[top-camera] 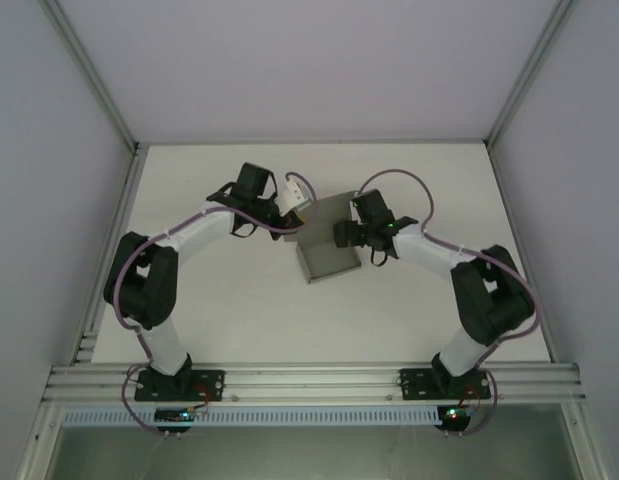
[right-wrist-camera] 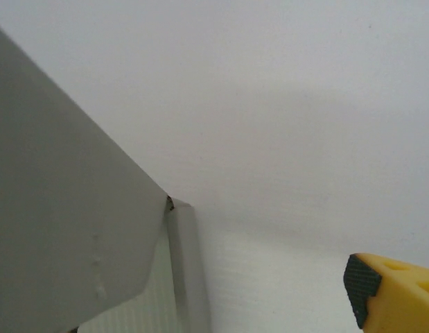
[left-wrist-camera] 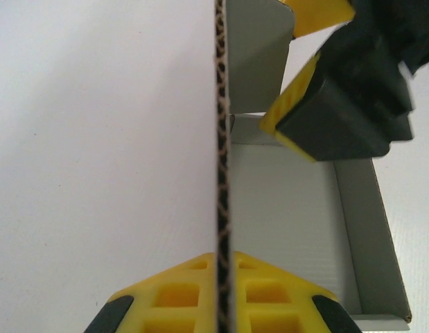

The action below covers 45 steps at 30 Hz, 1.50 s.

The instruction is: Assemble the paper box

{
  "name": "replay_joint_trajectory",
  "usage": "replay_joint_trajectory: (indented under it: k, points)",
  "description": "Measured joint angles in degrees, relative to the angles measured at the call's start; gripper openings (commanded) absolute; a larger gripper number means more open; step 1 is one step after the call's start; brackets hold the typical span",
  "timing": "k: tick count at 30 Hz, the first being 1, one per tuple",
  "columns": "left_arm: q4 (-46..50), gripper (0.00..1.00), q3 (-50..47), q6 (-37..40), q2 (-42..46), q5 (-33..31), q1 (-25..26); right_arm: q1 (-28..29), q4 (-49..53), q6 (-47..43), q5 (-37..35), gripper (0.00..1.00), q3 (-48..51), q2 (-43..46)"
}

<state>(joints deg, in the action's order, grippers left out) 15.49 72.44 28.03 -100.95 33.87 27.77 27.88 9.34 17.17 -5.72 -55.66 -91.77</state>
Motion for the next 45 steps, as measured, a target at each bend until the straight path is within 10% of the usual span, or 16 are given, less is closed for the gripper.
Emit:
replay_joint_trajectory:
  k: [10, 18, 38, 45]
  points:
    - [0.4, 0.14, 0.5, 3.5, -1.1, 2.6, -1.7, -7.1, -4.4, 0.1, 8.6, 0.99, 6.1, 11.0]
    - [2.1, 1.0, 4.0, 7.3, -2.8, 5.8, -5.2, -9.6, -0.6, -3.3, 15.9, 0.99, 3.2, 14.0]
    - [6.9, 1.0, -3.5, -5.9, 7.4, -11.5, -2.1, -10.1, 29.1, -33.4, 24.7, 0.93, -35.3, -9.7]
    - [7.0, 0.59, -5.3, -14.5, 9.0, -17.9, -1.0, -8.4, 33.4, -33.7, 23.8, 0.77, -34.2, -10.1]
